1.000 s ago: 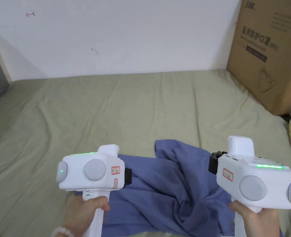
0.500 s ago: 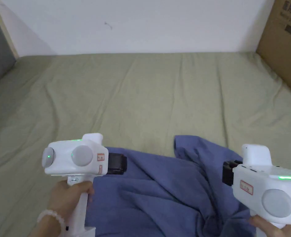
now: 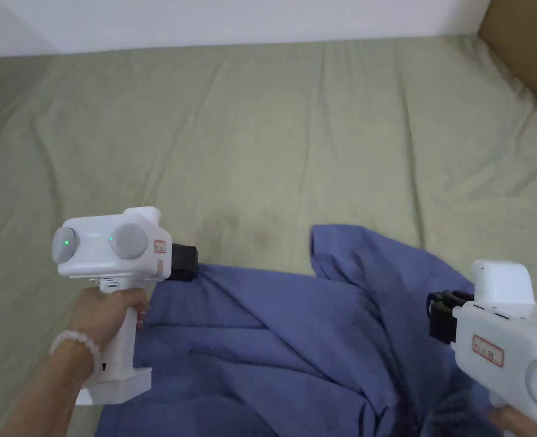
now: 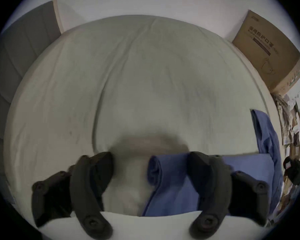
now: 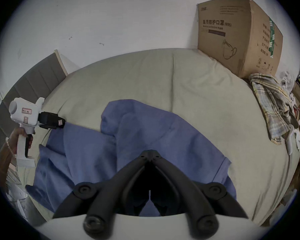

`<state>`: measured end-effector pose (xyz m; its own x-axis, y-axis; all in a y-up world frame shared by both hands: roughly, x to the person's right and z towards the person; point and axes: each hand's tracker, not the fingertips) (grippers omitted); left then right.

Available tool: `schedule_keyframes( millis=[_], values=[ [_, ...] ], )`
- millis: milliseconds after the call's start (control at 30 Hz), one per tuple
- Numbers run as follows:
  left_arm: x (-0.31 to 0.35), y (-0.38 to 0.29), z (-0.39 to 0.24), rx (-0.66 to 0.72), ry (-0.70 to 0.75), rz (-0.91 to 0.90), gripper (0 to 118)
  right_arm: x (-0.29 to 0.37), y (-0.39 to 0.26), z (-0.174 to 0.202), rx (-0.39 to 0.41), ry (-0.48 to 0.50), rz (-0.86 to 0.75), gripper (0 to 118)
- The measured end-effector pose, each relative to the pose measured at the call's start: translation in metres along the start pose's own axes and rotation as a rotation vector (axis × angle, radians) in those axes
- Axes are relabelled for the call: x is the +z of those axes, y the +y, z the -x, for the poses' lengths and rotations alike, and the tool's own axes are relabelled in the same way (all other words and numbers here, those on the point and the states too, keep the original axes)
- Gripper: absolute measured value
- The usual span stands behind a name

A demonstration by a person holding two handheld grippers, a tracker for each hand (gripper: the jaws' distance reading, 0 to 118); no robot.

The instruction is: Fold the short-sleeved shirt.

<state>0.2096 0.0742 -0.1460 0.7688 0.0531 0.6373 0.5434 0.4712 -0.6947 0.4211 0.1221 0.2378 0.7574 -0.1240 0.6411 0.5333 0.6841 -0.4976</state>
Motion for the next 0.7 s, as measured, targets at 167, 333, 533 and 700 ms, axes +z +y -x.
schedule_keyframes(
  millis=[167,333,533,700],
  values=[
    [0.042,-0.004,-0.025,-0.043,0.080,-0.036,5,0.000,-0.002,-0.008,-0.043,0.000,0.009,1],
    [0.050,-0.009,-0.022,-0.036,0.053,-0.033,5,-0.001,0.013,-0.013,-0.004,0.033,0.024,1],
    [0.057,0.001,-0.006,-0.029,0.019,-0.049,5,-0.031,0.059,-0.022,0.035,0.092,0.136,56],
    [0.072,0.003,-0.006,-0.038,0.000,-0.079,5,-0.076,0.092,-0.029,0.028,0.048,0.184,78]
  ],
)
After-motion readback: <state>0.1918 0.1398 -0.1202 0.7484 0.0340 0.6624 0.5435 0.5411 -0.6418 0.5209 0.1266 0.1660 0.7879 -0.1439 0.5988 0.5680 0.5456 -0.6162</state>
